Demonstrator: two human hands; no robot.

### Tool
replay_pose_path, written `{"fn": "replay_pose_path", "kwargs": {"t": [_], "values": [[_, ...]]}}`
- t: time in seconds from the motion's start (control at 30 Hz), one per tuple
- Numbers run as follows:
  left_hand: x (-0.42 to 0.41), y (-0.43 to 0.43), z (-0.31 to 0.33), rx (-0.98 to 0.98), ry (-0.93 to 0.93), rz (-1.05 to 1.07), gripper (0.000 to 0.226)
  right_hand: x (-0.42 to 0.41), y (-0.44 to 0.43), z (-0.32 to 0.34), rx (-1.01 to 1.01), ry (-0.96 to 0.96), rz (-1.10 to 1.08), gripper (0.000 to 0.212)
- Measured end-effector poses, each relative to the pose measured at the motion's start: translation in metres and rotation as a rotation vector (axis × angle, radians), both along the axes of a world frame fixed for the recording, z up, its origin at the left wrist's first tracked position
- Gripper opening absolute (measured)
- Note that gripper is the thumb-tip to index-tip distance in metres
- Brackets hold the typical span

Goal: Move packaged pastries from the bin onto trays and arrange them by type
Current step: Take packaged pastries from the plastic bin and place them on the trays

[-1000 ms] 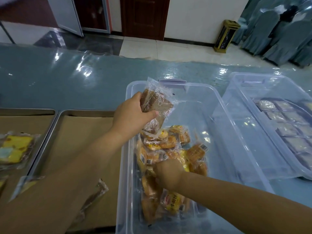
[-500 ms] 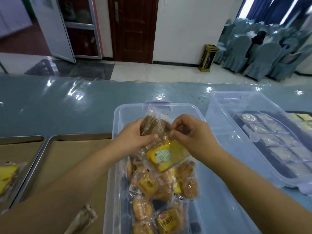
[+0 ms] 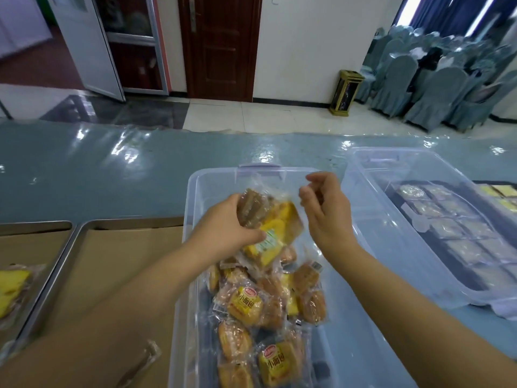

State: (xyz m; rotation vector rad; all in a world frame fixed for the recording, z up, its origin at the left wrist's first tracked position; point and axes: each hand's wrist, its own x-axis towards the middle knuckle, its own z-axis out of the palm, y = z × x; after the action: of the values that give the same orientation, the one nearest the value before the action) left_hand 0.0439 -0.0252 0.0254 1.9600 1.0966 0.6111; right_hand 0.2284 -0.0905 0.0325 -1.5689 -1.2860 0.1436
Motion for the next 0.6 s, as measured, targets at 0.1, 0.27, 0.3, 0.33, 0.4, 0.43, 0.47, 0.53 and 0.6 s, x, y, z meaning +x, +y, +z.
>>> {"fn": "replay_pose_path", "kwargs": {"t": [0.1, 0.27, 0.3, 0.33, 0.4, 0.43, 0.47, 0.53, 0.6], "values": [[-0.01, 0.015, -0.003, 0.259, 0.183, 0.139, 0.045, 0.023, 0.01, -0.032, -0.452, -0.231, -0.154, 0.008], [-0.013, 0.022, -0.012, 0.274, 0.24, 0.135, 0.045, 0.022, -0.001, -0.1, -1.089, -0.945, 0.241, 0.039], [-0.012, 0.022, -0.013, 0.287, 0.245, 0.121, 0.045, 0.023, -0.005, -0.109, -1.135, -0.989, 0.267, 0.044], [-0.012, 0.022, -0.014, 0.293, 0.244, 0.109, 0.045, 0.023, -0.007, -0.114, -1.176, -1.022, 0.279, 0.043], [-0.013, 0.024, -0.016, 0.272, 0.229, 0.103, 0.046, 0.023, -0.009, -0.119, -1.276, -1.077, 0.295, 0.031], [-0.014, 0.025, -0.017, 0.259, 0.22, 0.109, 0.048, 0.023, -0.009, -0.12, -1.324, -1.101, 0.313, 0.025], [-0.014, 0.026, -0.018, 0.255, 0.217, 0.115, 0.049, 0.021, -0.008, -0.119, -1.36, -1.116, 0.332, 0.022], [-0.015, 0.025, -0.019, 0.279, 0.232, 0.117, 0.048, 0.017, -0.003, -0.119, -1.38, -1.119, 0.353, 0.022], [-0.015, 0.024, -0.02, 0.319, 0.251, 0.114, 0.046, 0.01, 0.004, -0.121, -1.385, -1.077, 0.336, 0.027]]}}
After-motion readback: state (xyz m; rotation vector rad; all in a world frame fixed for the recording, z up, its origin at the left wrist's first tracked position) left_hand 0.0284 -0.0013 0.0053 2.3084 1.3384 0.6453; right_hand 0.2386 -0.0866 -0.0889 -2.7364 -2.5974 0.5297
